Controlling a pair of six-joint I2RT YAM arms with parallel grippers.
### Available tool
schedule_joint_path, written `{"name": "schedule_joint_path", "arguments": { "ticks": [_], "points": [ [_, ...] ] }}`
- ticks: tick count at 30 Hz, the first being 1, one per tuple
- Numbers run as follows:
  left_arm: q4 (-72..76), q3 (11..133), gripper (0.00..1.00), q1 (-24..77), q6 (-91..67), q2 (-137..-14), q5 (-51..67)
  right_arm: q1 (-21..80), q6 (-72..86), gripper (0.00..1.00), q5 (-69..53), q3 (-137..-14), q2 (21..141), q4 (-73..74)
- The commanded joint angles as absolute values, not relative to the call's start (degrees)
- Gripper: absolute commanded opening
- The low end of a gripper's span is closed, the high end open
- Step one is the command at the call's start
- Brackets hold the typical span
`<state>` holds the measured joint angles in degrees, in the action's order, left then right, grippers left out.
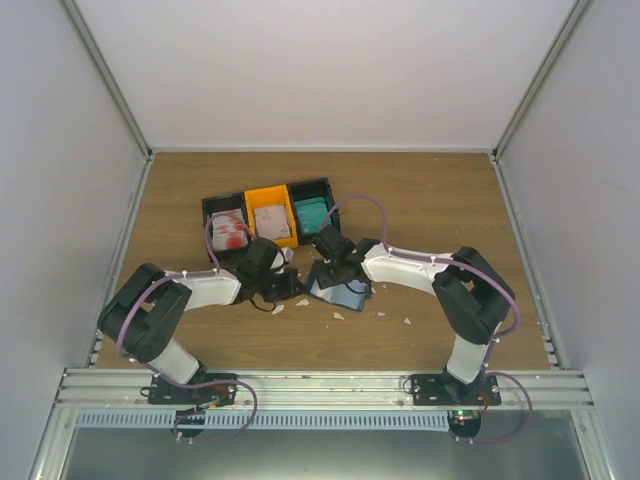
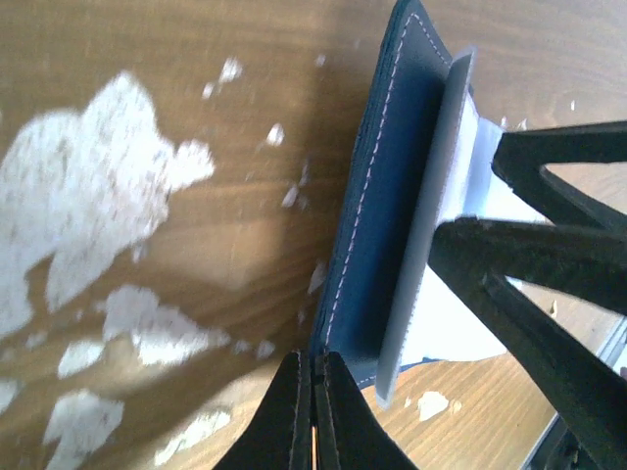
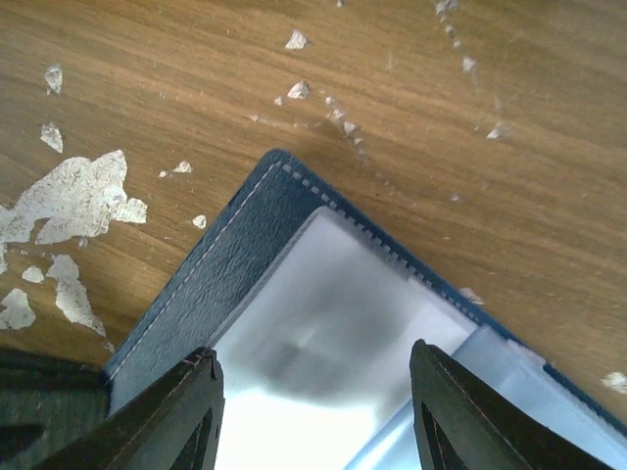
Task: Put the credit cards into the card holder
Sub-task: Open the card holder at the center of the board.
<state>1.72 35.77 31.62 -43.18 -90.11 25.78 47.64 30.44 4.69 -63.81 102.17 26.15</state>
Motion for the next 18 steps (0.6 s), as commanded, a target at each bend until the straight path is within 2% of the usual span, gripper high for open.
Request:
{"name": "schedule_joint_path", "arguments": {
  "ticks": [1, 6, 8, 11, 16, 18],
  "points": [
    [6.6, 31.1, 0.0, 32.3, -46.7, -86.8, 28.2, 49.2, 35.7, 0.53, 6.8, -64.8, 104.8, 26.9],
    [10.3, 26.2, 0.0, 34.1, -52.3, -83.2, 28.0, 49.6, 35.2, 0.5, 3.0, -62.6, 105.0, 23.4],
    [10.8, 25.3, 0.03, 34.8, -53.3, -82.2, 27.3, 49.7, 34.9, 0.48, 1.2, -61.3, 105.0, 22.3],
    [8.2, 25.6, 0.13, 35.1, -52.7, -80.7, 24.7, 49.7, 34.5, 0.46, 0.2, -59.5, 104.6, 21.2],
    [-6.4, 32.4, 0.38, 34.7, -46.4, -75.0, 14.9, 49.7, 31.7, 0.44, -3.2, -55.2, 103.1, 17.4],
    [-12.3, 36.1, 0.45, 33.8, -43.2, -73.4, 11.5, 49.7, 30.0, 0.44, -3.5, -54.3, 102.5, 16.5]
  ]
}}
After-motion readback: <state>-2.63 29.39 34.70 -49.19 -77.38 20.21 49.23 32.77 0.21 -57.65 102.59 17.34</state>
